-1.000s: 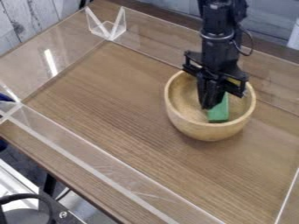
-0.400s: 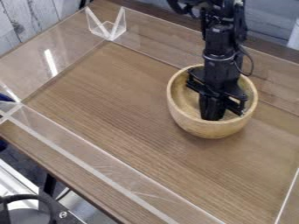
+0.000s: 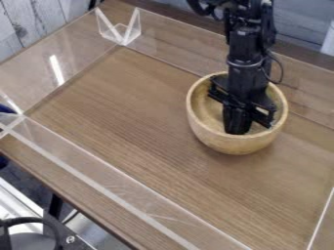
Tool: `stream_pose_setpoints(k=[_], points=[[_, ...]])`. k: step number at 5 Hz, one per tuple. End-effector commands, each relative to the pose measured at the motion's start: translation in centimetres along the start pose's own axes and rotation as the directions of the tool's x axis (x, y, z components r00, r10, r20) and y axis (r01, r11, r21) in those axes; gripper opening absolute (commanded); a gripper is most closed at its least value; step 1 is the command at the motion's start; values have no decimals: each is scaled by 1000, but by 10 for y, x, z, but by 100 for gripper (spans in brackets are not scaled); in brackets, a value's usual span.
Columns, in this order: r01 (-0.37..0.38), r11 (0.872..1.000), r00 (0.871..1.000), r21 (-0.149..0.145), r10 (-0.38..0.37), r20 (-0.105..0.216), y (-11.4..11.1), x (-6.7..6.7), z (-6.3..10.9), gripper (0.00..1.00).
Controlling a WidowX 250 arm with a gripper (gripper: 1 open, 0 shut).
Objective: Remove the green block from inside the brown bowl and put it on the table
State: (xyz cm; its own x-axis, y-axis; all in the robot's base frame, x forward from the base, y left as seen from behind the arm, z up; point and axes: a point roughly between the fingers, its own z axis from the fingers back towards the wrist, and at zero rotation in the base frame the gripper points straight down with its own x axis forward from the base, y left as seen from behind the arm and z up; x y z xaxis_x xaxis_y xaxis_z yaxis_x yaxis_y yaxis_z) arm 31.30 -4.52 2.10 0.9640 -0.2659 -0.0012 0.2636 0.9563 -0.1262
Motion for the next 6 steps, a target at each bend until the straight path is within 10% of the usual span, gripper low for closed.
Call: stream_pose_setpoints(k=[1,6], points=[[9,1000,1000,-1,-9,0,2,1,-6,0],[20,999,999,-27,-21,-33,-1,-1,-8,0]])
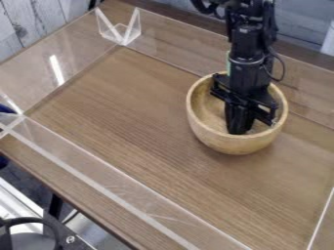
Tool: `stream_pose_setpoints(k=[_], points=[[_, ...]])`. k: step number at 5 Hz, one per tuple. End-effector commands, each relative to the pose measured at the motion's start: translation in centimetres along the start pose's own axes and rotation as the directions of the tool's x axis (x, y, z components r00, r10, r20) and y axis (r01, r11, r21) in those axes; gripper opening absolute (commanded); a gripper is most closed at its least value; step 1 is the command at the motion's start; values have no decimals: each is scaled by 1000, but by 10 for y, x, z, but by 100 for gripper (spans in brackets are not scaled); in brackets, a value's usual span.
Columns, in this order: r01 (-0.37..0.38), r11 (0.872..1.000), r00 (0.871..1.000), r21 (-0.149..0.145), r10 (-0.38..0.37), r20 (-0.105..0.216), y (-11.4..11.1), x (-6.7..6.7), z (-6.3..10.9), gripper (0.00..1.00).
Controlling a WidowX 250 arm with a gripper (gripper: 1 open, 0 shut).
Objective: Remove the green block from inside the brown bowl and put it on the table
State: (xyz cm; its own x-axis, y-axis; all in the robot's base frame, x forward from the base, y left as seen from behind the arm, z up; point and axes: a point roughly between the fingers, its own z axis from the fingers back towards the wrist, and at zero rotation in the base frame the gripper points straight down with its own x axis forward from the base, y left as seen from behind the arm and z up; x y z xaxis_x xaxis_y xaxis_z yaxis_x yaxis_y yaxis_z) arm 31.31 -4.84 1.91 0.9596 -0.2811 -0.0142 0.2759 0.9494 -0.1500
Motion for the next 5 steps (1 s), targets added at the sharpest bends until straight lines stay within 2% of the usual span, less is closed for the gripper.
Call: stream_pose_setpoints(k=[1,2,4,5], points=[[8,1000,1000,-8,-8,-25,1,-3,-6,0],[10,1000,999,-13,-11,-32,1,-4,-6,0],[-5,1000,1000,10,5,1,3,-10,17,0],[-33,999,999,20,33,7,12,-20,24,0]])
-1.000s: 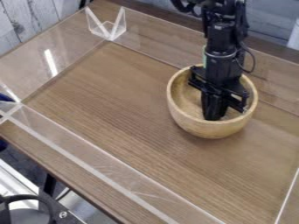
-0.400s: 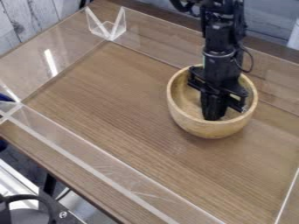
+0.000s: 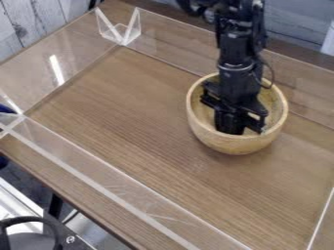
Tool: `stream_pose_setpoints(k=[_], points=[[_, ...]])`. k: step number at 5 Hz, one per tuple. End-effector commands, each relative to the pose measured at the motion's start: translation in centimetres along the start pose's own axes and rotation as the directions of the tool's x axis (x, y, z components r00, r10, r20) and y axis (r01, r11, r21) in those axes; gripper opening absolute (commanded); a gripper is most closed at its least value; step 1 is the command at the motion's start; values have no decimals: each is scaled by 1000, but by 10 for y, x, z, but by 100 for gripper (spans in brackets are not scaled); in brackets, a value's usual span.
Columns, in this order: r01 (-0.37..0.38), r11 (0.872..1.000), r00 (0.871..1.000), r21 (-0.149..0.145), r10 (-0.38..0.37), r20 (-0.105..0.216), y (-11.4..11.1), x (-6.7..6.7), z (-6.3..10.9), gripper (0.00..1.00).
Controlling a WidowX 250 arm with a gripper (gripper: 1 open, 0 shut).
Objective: Remove the green block from inside the brown bowl and put it on the table
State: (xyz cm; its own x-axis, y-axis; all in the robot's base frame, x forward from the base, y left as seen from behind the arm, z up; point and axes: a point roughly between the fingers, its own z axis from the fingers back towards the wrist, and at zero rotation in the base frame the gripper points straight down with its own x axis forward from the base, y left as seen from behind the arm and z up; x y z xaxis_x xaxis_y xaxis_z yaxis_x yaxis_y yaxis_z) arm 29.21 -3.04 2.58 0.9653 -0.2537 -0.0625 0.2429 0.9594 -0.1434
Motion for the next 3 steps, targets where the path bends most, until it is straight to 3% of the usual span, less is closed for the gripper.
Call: stream_pose_setpoints(k=[1,3], points=[[-19,1000,998,24,18,61,7,-2,25,0],[-87,995,995,39,85,58,35,-19,29,0]])
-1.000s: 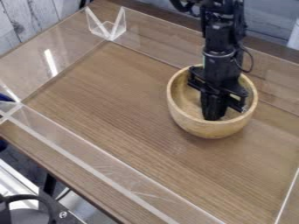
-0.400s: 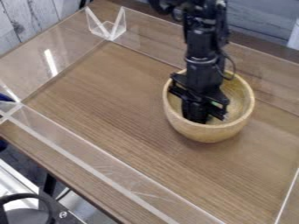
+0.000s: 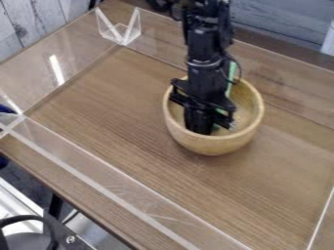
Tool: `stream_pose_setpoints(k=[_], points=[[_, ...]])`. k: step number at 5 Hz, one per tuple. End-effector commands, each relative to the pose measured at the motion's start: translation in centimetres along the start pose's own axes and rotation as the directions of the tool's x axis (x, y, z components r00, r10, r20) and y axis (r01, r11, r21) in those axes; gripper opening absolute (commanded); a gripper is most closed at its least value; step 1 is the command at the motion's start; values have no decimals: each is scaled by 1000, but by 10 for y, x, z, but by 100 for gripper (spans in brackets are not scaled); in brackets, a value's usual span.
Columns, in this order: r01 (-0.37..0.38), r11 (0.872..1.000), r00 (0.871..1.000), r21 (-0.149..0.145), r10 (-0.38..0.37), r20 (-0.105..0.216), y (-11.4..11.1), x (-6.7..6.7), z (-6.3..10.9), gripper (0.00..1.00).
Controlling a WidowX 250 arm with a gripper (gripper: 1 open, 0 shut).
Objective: Remove the green block from inside the brown bowl and put it on the table
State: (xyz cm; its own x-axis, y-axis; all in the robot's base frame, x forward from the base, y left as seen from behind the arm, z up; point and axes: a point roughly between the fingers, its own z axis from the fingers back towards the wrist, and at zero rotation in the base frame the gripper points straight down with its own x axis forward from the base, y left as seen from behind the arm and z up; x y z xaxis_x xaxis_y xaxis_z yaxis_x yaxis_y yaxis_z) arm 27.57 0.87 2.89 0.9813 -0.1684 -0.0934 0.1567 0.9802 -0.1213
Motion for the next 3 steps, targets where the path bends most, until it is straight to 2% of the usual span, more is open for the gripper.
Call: stream_pose_setpoints(k=[1,3], points=[[-7,1000,997,24,5,71,6,2,21,0],[15,1000,997,17,-16,69,-2,5,21,0]])
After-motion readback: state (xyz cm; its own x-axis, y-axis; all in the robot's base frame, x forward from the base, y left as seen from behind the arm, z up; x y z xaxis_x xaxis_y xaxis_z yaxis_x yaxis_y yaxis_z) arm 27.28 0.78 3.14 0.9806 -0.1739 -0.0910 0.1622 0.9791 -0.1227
